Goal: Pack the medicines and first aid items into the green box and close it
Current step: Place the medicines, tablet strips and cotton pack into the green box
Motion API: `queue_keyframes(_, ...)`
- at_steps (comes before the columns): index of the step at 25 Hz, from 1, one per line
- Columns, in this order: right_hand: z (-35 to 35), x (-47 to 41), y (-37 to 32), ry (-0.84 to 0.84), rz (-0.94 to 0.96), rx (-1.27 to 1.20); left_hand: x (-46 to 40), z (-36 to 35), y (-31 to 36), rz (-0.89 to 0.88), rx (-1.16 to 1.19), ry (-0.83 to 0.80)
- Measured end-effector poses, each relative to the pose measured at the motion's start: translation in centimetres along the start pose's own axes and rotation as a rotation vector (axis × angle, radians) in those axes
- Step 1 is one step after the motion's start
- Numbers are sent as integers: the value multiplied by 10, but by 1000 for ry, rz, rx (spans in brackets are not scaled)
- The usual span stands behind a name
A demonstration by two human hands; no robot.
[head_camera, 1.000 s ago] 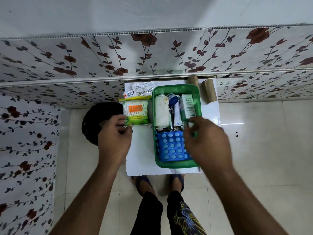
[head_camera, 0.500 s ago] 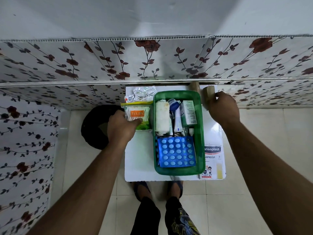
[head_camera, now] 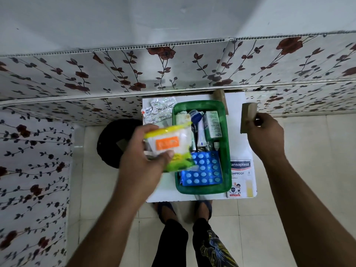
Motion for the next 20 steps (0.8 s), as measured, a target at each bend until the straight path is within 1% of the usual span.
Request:
queue_keyframes(3, 6, 16, 0, 10, 10, -69, -6, -59, 3, 14, -250, -160)
queue_keyframes(6, 12, 25, 0, 10, 8, -109, -27, -90, -18, 57, -404, -223)
queue_keyframes(8, 17, 30, -1, 6, 12, -133, -30, -102, -26, 25, -567, -219)
queue_keyframes(12, 20, 41, -4, -37, 12, -206, -30, -108, -21, -175, -965, -121)
queue_keyframes(14, 15, 50, -13, -95, 30, -267, -32, -109, -17, -243, -1121, -87)
queue_keyframes(16, 2, 59, -29, -195, 61, -283, -32, -107, -14, -285, -1176, -92)
queue_keyframes(17, -7, 62, -38, -243, 79, -249, -32, -104, -13, -300, -1163, -98)
queue_keyframes(18, -18, 64, -46, -275, 96, -181, -31, -97, -12, -307, -1119, -90)
queue_keyframes(20, -37, 62, -62, -294, 128, 10, -30, -76, -7, -300, -938, 1)
Point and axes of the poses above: each hand's wrist, its own x-axis away from the middle knuckle, its own z-axis out of the back of the hand, y = z × x, the point moved 5 cm from there along -x, towards the middle knuckle, and after that the axes turned 14 degrees about -y, right-handed, at the moved point
